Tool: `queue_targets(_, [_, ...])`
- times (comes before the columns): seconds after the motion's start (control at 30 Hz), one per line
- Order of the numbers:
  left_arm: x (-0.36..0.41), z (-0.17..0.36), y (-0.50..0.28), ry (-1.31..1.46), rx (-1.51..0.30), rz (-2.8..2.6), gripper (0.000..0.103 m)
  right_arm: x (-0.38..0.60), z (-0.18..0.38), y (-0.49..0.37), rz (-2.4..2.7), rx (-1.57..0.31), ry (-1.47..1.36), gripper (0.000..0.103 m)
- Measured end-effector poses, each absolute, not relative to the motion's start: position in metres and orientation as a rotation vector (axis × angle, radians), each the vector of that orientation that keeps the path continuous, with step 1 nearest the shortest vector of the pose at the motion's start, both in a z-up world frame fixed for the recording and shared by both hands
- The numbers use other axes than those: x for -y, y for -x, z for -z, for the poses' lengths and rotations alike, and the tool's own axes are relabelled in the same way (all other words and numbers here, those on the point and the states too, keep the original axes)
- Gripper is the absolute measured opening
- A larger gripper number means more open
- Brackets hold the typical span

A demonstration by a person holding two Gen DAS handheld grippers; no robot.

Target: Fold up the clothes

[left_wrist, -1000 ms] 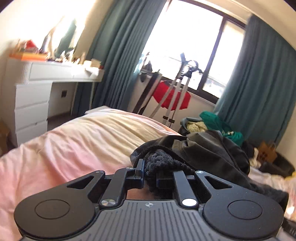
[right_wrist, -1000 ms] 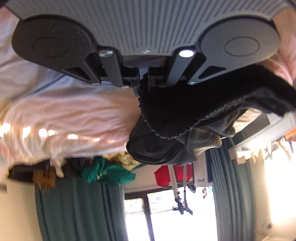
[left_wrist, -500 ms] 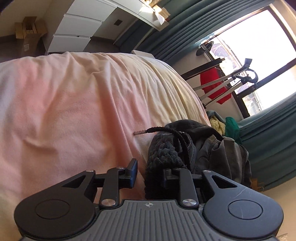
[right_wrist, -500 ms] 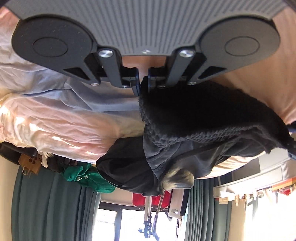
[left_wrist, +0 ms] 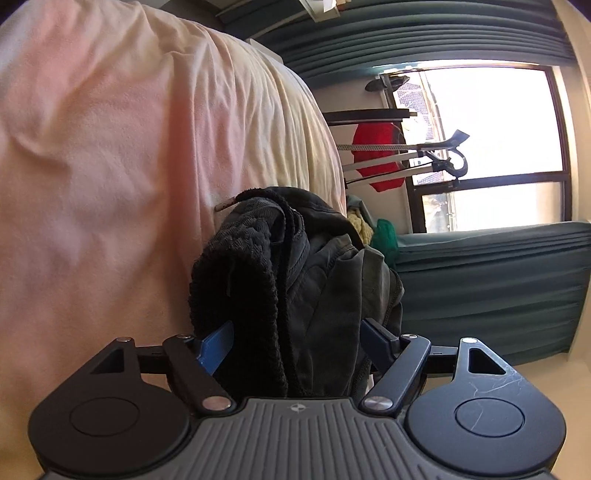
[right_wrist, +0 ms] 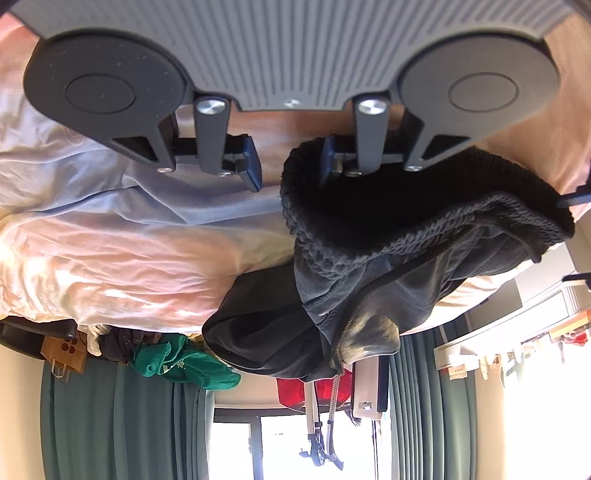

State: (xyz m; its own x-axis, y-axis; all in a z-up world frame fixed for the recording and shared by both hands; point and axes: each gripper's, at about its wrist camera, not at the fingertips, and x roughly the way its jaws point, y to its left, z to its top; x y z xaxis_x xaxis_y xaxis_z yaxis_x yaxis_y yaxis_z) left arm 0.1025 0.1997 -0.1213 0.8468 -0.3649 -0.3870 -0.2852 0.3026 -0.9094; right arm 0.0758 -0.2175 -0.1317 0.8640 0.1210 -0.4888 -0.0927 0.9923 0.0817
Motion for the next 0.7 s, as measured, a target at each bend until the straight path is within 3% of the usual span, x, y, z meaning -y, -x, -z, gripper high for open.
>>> queue_targets(0.17, [-0.200,0.143,-0.137,1.309,-0.613,0.050,0.072,0.214,0.139,-0.083,-0.123,-0.482,-0.054,0.035])
queue_targets(0.23, [-0.204,0.150,-0.147,1.326,-0.619,0.034,0.063,0.215,0.146,-0.088,-0.122,-0.497,-0.086,0.034])
queue_targets(0.3, [-0.208,0.154,-0.154,1.327,-0.637,0.006,0.033,0.217,0.153,-0.093,-0.128,-0.516,-0.130,0.017])
queue_targets(0.4, [-0.216,0.146,-0.159,1.304,-0.655,-0.025,0.020,0.214,0.152,-0.091,-0.136,-0.520,-0.152,0.011])
queue_targets(0.7, [-0.276,0.010,-0.179,1.022,-0.478,0.002,0.012,0.158,0.106,-0.041,-0.284,-0.454,-0.212,0.010])
